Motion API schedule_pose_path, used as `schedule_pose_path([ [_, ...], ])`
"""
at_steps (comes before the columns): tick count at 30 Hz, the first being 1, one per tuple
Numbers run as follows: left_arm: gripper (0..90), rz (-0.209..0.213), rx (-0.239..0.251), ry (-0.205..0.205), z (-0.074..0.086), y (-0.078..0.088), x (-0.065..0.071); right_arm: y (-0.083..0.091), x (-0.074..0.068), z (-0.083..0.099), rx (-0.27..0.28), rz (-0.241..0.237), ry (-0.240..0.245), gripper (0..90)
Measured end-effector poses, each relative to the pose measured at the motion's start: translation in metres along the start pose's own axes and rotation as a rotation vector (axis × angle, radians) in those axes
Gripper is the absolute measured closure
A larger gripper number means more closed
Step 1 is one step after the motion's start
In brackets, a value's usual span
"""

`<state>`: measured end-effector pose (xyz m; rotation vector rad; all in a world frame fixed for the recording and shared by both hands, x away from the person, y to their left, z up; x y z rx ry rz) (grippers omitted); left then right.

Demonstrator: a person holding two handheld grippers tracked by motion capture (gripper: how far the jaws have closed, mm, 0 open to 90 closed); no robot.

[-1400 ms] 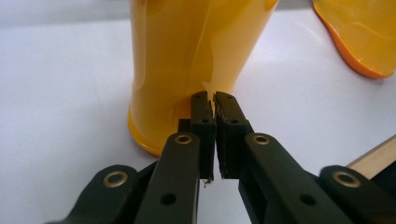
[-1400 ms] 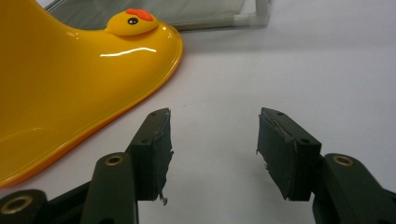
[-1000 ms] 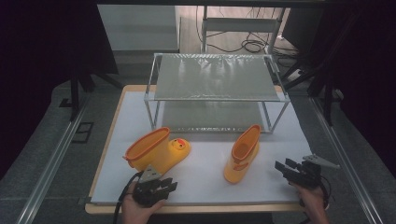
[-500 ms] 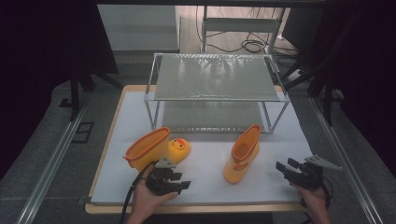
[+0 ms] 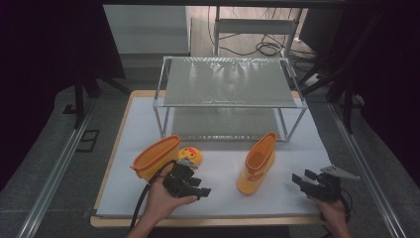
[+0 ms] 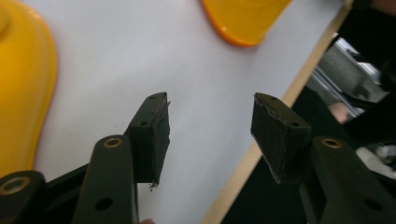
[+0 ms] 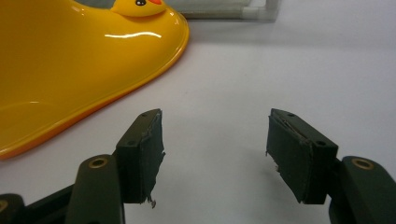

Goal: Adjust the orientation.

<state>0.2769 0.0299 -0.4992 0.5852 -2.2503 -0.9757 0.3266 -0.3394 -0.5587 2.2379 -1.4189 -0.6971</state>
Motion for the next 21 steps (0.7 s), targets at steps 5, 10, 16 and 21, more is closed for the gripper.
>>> schedule_pose_path([
  [5,47.0,0.022,-0.017,-0.007,-0.013,0.007,0.005,-0.001,-0.001,0.001,-0.009,-0.007,0.005,36.0],
  [10,47.1,0.040,-0.023,-0.029,-0.030,0.018,0.015,-0.004,-0.002,0.004,-0.026,-0.011,0.013,36.0],
  [16,47.2,0.088,-0.010,-0.041,-0.054,0.037,0.030,-0.004,-0.003,0.004,-0.034,-0.014,0.012,36.0],
  [21,47.4,0.124,-0.020,-0.051,-0.071,0.043,0.037,-0.004,-0.001,0.005,-0.039,-0.008,0.014,36.1],
])
Point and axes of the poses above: each handheld gripper's, and its own axes: y roughly backward along the jaws, z roughly out of its underside, x roughly to its right, the point moved 8 cm from there along -y, roughly forward along the jaws, and after that the axes turned 1 degree about -x, right-handed, at the moved point
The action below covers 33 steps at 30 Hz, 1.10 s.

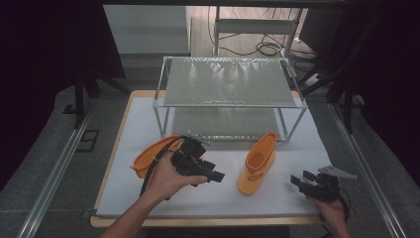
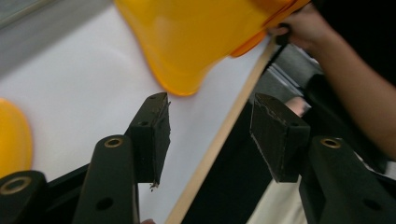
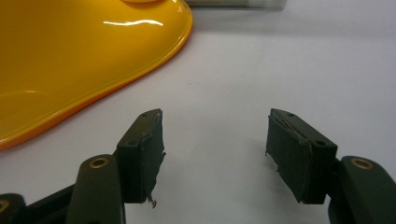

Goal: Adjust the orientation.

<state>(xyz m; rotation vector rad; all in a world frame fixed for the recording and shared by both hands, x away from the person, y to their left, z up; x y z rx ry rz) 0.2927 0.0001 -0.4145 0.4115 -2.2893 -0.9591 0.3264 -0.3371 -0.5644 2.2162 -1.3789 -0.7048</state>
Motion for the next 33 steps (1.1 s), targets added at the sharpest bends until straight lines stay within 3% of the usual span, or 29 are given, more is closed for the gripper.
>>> schedule_pose_path([
  [8,48.1,-0.002,0.002,0.005,-0.024,0.004,-0.002,0.000,0.001,0.000,-0.004,0.004,-0.010,36.1],
  [21,48.1,0.049,-0.007,0.005,-0.059,0.000,0.010,-0.001,0.002,0.002,-0.011,0.005,-0.011,36.2],
  [33,48.1,0.048,-0.036,-0.007,-0.084,-0.006,0.016,-0.002,0.002,0.003,-0.020,0.001,-0.009,36.2],
])
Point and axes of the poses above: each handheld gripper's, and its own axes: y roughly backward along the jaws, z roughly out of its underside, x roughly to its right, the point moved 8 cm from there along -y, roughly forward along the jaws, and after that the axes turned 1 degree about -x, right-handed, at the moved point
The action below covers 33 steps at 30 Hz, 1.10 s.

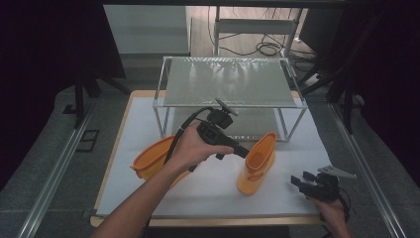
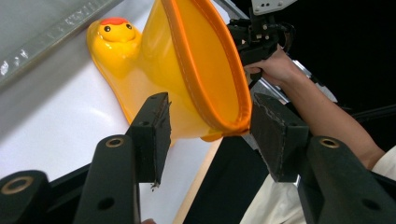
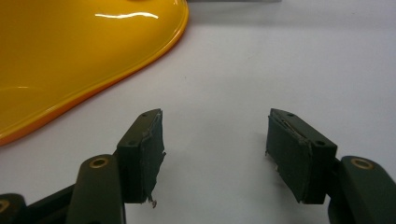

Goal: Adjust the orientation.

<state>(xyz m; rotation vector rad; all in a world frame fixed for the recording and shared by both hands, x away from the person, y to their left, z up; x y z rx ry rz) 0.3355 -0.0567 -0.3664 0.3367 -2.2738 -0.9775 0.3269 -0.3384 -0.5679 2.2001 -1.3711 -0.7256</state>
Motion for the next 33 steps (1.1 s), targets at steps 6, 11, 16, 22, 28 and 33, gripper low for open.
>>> schedule_pose_path([
  [6,48.1,-0.022,-0.032,0.000,-0.012,-0.006,-0.003,0.000,0.000,0.000,0.001,-0.001,-0.003,36.2],
  [11,48.1,-0.033,-0.061,0.004,-0.021,-0.016,-0.004,0.000,0.000,0.001,-0.003,-0.003,-0.006,36.2],
  [16,48.2,-0.049,-0.096,0.009,-0.028,-0.028,-0.007,0.000,0.001,0.001,-0.005,-0.004,-0.007,36.2],
  [22,48.8,-0.075,-0.144,0.009,-0.035,-0.044,-0.012,0.000,0.002,0.001,-0.004,-0.005,-0.011,36.2],
  [28,50.8,-0.102,-0.184,0.007,-0.038,-0.058,-0.014,0.000,0.002,0.001,-0.001,-0.006,-0.012,36.2],
  [33,56.9,-0.140,-0.244,0.002,-0.037,-0.068,-0.020,0.001,0.003,0.001,0.000,-0.005,-0.012,36.2],
])
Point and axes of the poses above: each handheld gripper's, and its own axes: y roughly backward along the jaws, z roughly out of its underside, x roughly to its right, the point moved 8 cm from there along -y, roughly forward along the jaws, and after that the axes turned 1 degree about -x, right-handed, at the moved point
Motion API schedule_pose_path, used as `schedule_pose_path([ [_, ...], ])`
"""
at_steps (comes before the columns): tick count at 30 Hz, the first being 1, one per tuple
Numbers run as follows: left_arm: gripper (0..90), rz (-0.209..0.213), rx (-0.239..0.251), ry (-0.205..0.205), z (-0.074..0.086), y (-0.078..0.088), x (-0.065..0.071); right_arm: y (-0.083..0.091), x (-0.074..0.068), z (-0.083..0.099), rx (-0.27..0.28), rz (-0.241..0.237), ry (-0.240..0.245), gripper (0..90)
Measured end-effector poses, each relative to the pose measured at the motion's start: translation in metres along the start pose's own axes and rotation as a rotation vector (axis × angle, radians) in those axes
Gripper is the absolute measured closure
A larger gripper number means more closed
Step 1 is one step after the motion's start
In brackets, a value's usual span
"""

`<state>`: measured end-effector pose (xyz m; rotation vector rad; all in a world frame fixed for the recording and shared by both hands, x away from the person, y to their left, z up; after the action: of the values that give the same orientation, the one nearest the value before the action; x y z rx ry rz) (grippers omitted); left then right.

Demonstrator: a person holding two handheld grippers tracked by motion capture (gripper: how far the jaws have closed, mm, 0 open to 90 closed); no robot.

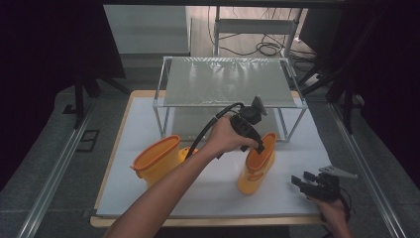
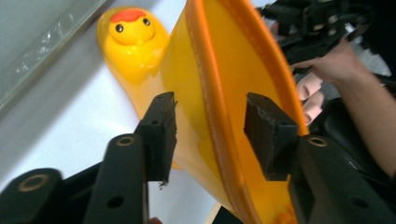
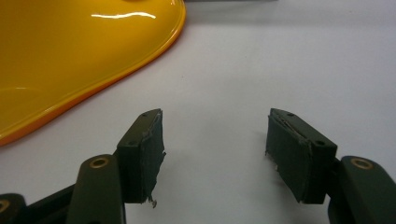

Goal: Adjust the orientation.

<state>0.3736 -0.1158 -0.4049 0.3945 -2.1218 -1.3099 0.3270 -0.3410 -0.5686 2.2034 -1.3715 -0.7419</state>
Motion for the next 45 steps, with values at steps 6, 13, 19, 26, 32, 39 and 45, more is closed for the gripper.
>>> schedule_pose_path([
  [6,68.7,-0.017,-0.033,-0.004,0.000,-0.011,-0.001,0.000,-0.001,0.000,0.001,0.002,-0.002,36.2],
  [13,85.2,-0.033,-0.030,0.006,-0.001,-0.011,-0.003,0.001,-0.001,-0.002,0.015,0.008,0.004,36.4],
  [19,86.2,-0.040,0.004,0.019,-0.003,-0.006,-0.006,0.002,0.000,-0.003,0.025,0.011,0.002,36.5],
  [26,86.3,-0.015,0.038,0.006,-0.001,0.018,-0.003,0.003,0.000,-0.005,0.036,0.014,0.003,36.7],
  [32,86.2,-0.018,0.063,-0.017,0.015,0.047,0.003,0.004,-0.001,-0.005,0.035,0.015,0.003,36.7],
  [39,86.3,-0.048,0.060,-0.036,0.048,0.062,0.004,0.004,-0.002,-0.006,0.038,0.017,0.004,36.8],
  [45,86.3,-0.062,0.085,-0.007,0.074,0.070,-0.009,0.003,-0.002,-0.006,0.036,0.017,0.002,36.8],
])
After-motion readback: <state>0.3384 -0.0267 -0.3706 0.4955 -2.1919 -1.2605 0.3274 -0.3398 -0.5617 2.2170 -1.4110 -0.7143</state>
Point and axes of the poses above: each handheld gripper's, and its own axes: y roughly backward along the jaws, z roughly out of its underside, x roughly to its right, the point moved 8 cm from there along -y, roughly forward along the jaws, and after that the axes turned 1 degree about -x, right-handed, at the moved point
